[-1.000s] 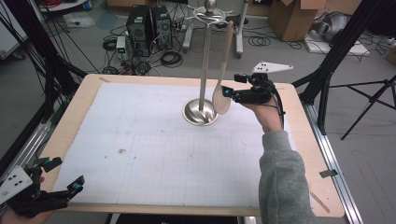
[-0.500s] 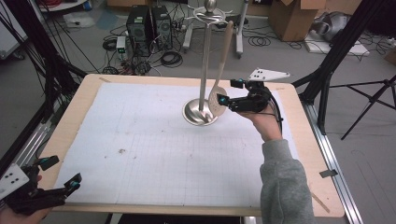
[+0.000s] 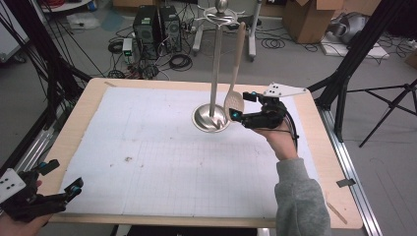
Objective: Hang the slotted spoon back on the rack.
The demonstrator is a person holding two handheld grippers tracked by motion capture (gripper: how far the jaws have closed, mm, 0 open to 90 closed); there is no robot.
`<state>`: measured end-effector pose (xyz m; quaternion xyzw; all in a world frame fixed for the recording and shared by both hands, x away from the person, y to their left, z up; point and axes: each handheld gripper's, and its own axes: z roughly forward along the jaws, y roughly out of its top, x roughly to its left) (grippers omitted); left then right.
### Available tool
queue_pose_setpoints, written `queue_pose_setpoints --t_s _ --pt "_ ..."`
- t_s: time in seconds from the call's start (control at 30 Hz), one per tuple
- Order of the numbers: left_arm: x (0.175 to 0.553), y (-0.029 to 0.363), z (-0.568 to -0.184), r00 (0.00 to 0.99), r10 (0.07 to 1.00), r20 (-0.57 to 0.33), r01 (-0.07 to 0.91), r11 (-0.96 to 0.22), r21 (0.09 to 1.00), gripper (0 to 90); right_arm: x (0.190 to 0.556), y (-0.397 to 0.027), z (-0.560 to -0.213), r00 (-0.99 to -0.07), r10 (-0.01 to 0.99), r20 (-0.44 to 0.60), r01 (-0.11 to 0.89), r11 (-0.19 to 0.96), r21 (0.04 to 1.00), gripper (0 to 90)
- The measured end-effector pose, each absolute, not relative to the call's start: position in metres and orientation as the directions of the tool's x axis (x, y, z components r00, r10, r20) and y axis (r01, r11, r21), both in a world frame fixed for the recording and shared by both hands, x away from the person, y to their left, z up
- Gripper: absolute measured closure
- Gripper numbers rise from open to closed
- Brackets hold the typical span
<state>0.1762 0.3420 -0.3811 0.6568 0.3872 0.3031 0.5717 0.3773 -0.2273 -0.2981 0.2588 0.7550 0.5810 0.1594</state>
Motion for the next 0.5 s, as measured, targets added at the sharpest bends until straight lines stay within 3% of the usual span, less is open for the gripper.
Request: queue_pose_setpoints --t_s 0.5 --pt "0.196 0.325 -0.387 0.565 0.824 -0.047 0.173 -0.063 0.983 3.1 0.344 -0.247 -0.315 -0.798 0.598 0.069 0.197 0.151 0.969 14.5"
